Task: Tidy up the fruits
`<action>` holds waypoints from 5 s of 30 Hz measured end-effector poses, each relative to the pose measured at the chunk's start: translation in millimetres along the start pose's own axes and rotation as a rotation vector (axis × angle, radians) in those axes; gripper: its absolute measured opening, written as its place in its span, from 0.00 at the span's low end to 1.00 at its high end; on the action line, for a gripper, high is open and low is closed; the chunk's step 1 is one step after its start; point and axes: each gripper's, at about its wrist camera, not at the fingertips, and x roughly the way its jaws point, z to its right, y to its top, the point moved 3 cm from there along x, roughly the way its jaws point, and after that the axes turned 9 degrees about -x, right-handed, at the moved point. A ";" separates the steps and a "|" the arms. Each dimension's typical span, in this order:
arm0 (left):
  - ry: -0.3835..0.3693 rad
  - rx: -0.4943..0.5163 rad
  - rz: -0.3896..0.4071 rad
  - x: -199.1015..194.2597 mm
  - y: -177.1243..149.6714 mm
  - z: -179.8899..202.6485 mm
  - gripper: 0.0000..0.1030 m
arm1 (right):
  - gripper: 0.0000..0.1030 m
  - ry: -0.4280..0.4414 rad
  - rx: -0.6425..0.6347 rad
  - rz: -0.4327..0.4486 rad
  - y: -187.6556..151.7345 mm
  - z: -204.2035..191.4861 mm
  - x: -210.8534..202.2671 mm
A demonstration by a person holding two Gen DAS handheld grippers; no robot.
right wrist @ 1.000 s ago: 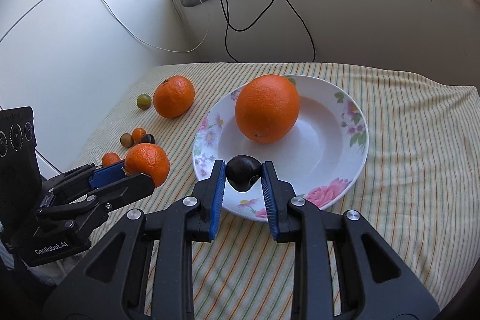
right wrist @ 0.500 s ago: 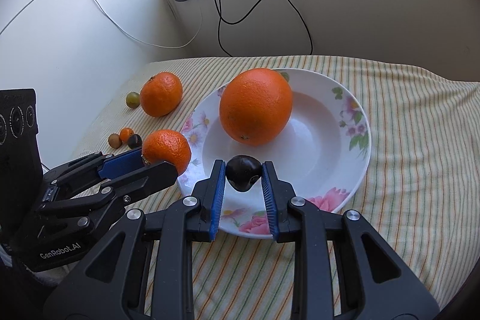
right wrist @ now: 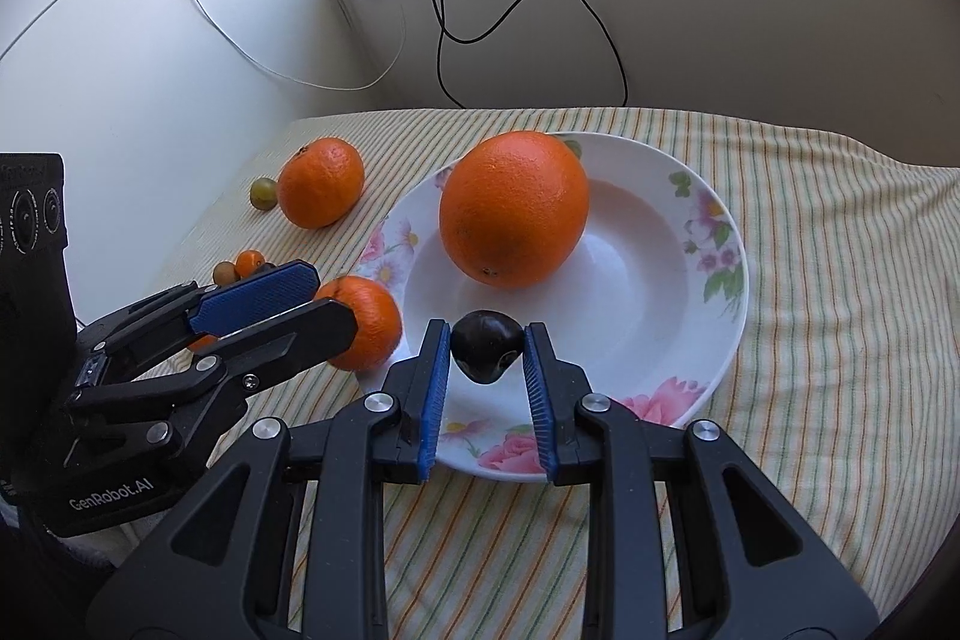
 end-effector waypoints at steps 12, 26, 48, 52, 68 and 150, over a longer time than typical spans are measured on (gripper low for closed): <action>0.013 -0.028 0.032 -15.1 0.7 -7.0 0.43 | 0.59 -0.021 -0.016 0.028 0.2 -5.6 -15.2; 0.048 -0.076 0.061 -37.9 0.7 -26.7 0.71 | 0.81 0.012 0.004 0.062 7.6 -13.9 -32.4; 0.127 -0.150 0.037 -55.1 28.3 -92.1 0.78 | 0.82 0.102 -0.013 0.025 58.8 -37.6 -12.3; 0.130 -0.158 0.018 -47.4 32.2 -100.4 0.78 | 0.82 0.154 0.000 0.008 71.8 -43.7 -1.6; 0.136 -0.167 -0.062 -12.0 47.6 -123.3 0.78 | 0.82 0.312 0.078 -0.126 115.7 -61.6 72.0; 0.048 -0.131 -0.015 -23.6 80.2 -56.1 0.75 | 0.63 0.332 0.141 -0.140 120.2 -44.8 71.2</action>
